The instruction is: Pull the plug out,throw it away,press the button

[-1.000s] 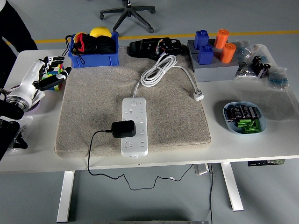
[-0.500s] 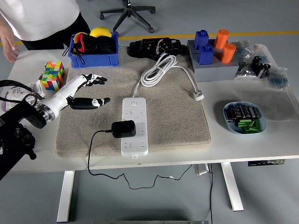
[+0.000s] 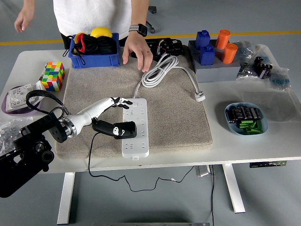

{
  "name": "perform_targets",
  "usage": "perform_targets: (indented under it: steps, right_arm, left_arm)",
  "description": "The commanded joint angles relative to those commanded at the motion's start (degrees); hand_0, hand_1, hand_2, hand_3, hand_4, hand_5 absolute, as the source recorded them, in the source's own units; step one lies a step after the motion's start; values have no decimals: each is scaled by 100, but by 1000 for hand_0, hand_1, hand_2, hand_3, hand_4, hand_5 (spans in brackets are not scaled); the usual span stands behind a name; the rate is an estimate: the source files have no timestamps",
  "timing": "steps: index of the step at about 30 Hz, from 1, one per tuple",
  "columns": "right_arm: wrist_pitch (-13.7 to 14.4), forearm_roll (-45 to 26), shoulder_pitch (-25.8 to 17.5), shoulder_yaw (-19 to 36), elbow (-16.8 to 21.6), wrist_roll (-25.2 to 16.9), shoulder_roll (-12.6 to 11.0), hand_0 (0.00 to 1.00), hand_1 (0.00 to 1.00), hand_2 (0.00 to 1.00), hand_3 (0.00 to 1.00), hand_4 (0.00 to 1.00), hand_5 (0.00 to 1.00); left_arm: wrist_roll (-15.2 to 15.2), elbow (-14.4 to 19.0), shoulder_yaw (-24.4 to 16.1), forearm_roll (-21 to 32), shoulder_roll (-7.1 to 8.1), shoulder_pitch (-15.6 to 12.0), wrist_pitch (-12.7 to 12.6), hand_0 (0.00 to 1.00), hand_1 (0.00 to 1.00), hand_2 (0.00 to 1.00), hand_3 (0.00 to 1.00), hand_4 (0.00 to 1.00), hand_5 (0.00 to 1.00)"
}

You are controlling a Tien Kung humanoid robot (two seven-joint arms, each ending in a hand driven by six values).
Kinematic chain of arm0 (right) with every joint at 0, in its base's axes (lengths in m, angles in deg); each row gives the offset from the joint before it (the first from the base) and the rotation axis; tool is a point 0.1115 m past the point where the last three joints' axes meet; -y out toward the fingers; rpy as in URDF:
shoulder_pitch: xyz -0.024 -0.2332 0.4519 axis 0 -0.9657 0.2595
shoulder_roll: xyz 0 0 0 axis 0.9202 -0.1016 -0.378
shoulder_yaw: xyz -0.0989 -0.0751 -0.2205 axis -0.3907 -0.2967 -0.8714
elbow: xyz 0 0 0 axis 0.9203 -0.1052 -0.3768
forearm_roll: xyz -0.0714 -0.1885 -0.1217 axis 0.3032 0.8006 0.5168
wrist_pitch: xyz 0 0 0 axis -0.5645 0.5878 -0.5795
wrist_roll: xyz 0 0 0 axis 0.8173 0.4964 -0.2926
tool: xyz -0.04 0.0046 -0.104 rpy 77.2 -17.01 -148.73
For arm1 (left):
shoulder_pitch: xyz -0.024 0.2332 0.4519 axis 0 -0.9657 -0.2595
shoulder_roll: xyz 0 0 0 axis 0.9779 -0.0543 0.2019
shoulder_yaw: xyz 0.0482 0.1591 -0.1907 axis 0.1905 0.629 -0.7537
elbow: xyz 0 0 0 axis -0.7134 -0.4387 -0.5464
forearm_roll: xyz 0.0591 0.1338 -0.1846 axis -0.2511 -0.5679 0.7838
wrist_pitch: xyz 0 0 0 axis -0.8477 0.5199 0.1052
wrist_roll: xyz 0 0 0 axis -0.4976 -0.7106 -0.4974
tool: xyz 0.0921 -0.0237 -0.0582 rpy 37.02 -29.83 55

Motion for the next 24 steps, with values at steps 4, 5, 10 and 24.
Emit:
perform_targets:
  steps: [4,5,10,24]
  right_arm:
    - [-6,-6,-3,-21,0,0,5,739,663,646,614,653,472]
    - [-7,-12,-4,-30,0,-3,5,739,663,646,614,653,472]
    - [1,-19,-5,-56,0,-11,-3,740,663,645,614,652,472]
    - [-8,-18,-23,-37,0,-8,5,739,663,644,613,653,472]
  left_arm:
    - [-39,-66,121,-185,-57,37,-104,871,865,787,828,998,125]
    - [-57,-90,150,-310,-75,46,-131,871,865,787,828,998,125]
    - [-82,-164,290,-422,-120,91,-205,862,807,723,802,937,2]
    - [-153,-435,437,-515,-205,166,-264,694,624,522,650,853,2]
